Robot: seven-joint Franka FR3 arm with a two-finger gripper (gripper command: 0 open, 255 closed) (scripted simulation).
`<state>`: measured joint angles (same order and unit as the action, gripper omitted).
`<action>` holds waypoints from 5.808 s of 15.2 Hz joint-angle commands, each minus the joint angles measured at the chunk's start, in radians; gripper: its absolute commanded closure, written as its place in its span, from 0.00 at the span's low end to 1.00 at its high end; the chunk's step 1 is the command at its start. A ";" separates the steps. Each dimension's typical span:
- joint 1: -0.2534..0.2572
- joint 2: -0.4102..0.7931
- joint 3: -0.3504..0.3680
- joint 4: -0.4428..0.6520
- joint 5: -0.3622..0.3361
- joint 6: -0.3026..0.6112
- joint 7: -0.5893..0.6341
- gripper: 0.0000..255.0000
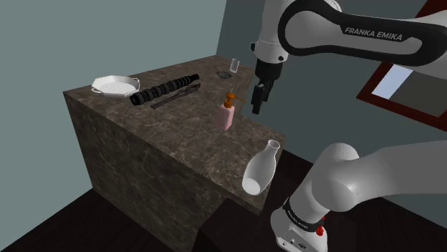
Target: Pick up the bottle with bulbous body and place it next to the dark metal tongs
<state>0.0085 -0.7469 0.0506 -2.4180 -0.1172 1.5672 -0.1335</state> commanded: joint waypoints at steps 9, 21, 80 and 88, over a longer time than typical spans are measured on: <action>0.029 -0.361 -0.071 -0.358 0.059 0.052 -0.054 0.00; 0.027 -0.472 -0.092 -0.538 0.061 0.131 -0.065 0.00; 0.036 -0.239 -0.074 0.163 0.079 -0.337 -0.075 1.00; 0.036 -0.170 -0.072 0.316 0.080 -0.421 -0.077 1.00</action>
<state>0.0448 -0.9226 -0.0219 -2.1196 -0.0369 1.1584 -0.2106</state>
